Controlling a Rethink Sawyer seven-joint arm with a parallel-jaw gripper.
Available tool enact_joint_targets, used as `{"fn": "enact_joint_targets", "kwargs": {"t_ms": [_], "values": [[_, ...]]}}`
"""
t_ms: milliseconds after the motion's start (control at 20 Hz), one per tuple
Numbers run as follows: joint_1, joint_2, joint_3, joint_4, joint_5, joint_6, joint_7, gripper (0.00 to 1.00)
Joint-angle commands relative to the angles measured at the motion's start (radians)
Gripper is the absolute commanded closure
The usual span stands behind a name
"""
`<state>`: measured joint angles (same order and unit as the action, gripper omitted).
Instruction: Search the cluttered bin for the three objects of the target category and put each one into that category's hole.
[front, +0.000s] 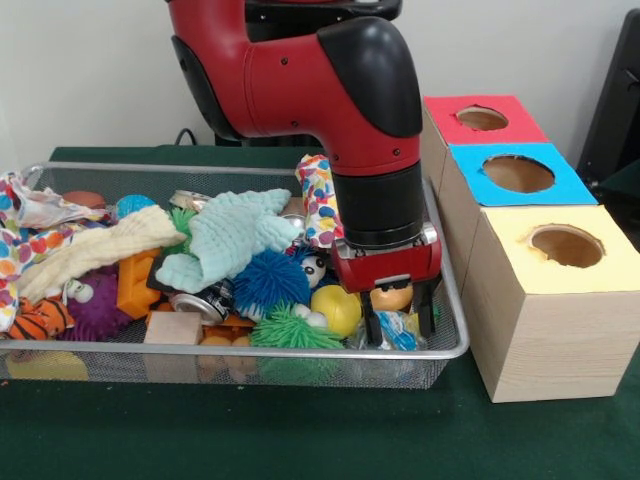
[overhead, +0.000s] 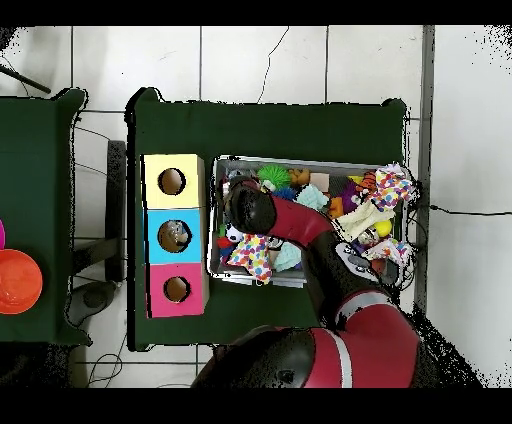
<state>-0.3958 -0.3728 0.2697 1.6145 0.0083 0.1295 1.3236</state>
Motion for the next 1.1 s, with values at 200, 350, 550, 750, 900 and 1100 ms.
{"fn": "enact_joint_targets", "kwargs": {"t_ms": [200,350,550,750,900,1100], "values": [[-0.033,0.011,0.069,0.079,-0.059,-0.047,0.151,0.0],[-0.035,0.006,0.075,0.081,-0.058,-0.039,0.151,0.0],[-0.035,0.018,0.08,0.06,-0.056,-0.028,0.142,0.0],[-0.035,0.026,0.081,0.057,-0.062,-0.033,0.137,0.0],[-0.027,0.024,0.074,0.056,-0.065,-0.04,0.139,0.0],[-0.01,0.025,0.056,0.049,-0.07,-0.05,0.139,0.0]]}}
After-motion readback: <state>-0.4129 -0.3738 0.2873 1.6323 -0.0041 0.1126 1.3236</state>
